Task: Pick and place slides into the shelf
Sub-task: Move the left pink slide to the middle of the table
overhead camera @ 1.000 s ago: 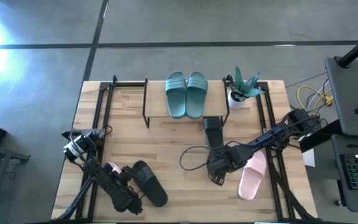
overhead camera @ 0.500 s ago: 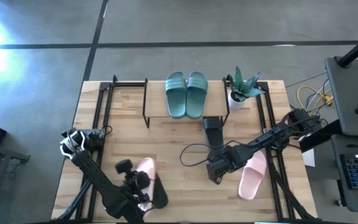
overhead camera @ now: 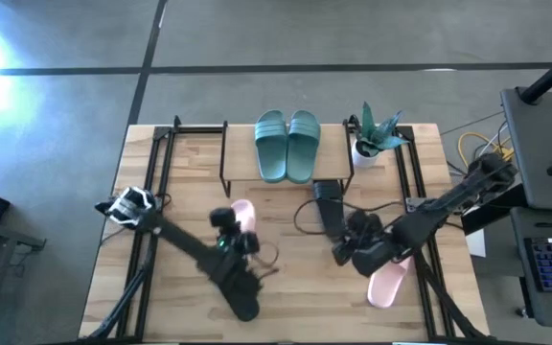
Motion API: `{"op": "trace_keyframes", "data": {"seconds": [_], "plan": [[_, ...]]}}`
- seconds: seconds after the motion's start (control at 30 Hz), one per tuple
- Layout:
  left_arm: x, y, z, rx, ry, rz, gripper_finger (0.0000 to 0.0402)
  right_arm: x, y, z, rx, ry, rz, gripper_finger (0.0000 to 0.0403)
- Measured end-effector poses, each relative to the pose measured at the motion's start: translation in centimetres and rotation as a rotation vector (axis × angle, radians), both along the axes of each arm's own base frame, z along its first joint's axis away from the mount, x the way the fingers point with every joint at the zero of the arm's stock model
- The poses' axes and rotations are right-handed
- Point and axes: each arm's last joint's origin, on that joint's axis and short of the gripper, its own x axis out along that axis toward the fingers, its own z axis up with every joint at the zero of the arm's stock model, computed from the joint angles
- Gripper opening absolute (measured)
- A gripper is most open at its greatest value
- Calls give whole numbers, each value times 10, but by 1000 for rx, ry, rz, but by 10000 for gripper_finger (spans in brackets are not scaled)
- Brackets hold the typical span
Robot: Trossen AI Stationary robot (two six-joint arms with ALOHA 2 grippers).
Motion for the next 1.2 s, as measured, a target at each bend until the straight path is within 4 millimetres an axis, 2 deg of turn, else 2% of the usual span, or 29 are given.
{"op": "trace_keyframes", "data": {"seconds": [0.17,0.33,0.6,0.9,1.2], "plan": [[26,42,-8,-13,49,16,0,-11,-9,15,-14,-36,-12,194],[46,66,-13,-41,50,-29,0,-14,-11,16,-21,-27,-11,194],[41,100,-47,-57,180,10,0,-12,-10,12,-28,-13,-9,194],[32,117,-76,-11,185,55,4,-12,-10,12,-43,-6,10,194],[33,118,-80,-4,180,36,77,-12,-10,12,-40,-7,7,194]]}}
